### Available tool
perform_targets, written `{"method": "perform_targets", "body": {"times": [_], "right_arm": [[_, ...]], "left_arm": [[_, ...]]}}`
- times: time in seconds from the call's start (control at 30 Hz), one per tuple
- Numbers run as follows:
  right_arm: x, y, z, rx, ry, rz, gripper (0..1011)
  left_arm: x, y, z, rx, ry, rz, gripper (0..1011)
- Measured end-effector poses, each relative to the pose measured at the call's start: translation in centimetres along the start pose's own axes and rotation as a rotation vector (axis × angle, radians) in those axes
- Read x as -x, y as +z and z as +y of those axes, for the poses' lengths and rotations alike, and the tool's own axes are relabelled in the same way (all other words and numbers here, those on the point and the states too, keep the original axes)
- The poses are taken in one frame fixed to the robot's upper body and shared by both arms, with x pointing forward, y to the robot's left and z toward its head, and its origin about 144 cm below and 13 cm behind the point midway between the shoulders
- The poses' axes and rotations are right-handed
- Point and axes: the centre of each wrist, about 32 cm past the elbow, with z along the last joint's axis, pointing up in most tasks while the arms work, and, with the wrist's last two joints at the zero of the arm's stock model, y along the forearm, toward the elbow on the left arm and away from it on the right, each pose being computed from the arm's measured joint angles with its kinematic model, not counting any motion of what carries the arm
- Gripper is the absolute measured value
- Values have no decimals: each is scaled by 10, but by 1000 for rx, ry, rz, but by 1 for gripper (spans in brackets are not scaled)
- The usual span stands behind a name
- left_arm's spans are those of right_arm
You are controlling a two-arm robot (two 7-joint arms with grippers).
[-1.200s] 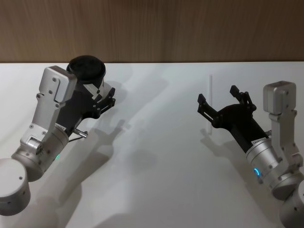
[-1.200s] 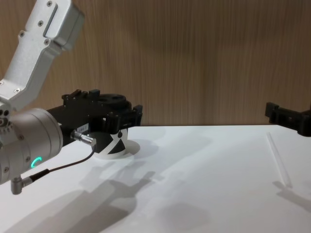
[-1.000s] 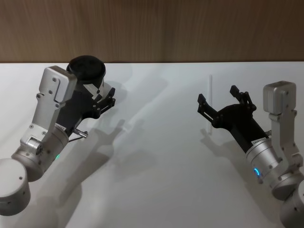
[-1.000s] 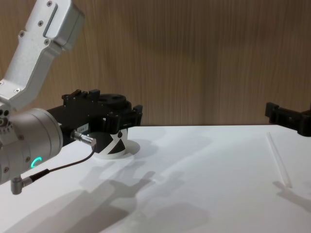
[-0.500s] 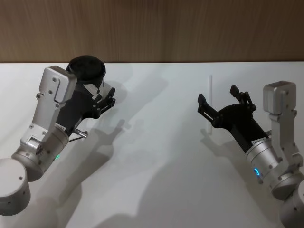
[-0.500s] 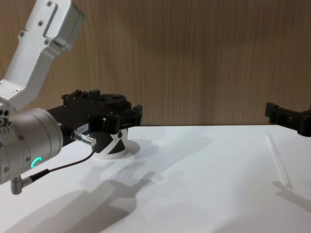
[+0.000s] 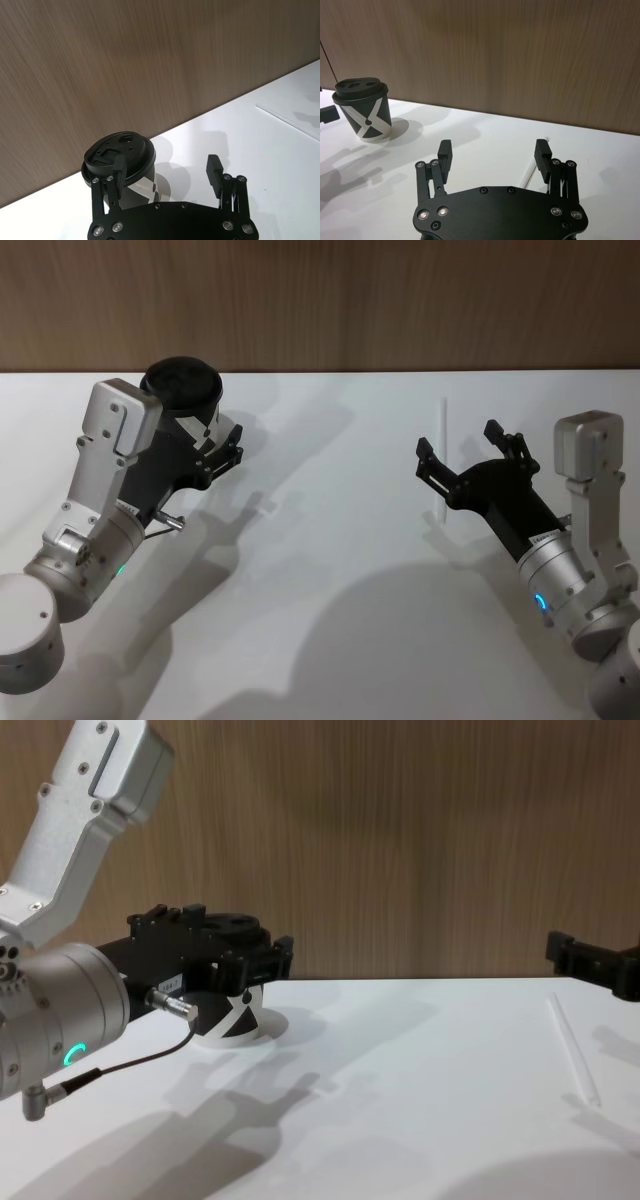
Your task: Pick up the straw with one hand, pass it to the other hand, and insert it into the cup.
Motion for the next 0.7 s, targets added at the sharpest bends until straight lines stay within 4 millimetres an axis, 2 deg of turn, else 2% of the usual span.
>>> {"method": "perform_targets", "body": {"times": [0.4, 0.7], "right_arm": [[0, 6, -10, 32, -46, -24, 1001], [1, 10, -23, 128, -143, -32, 1001]], "left_arm": [[0, 0, 0, 0, 0, 0, 1003], [0, 0, 0, 0, 0, 0, 1003]]}}
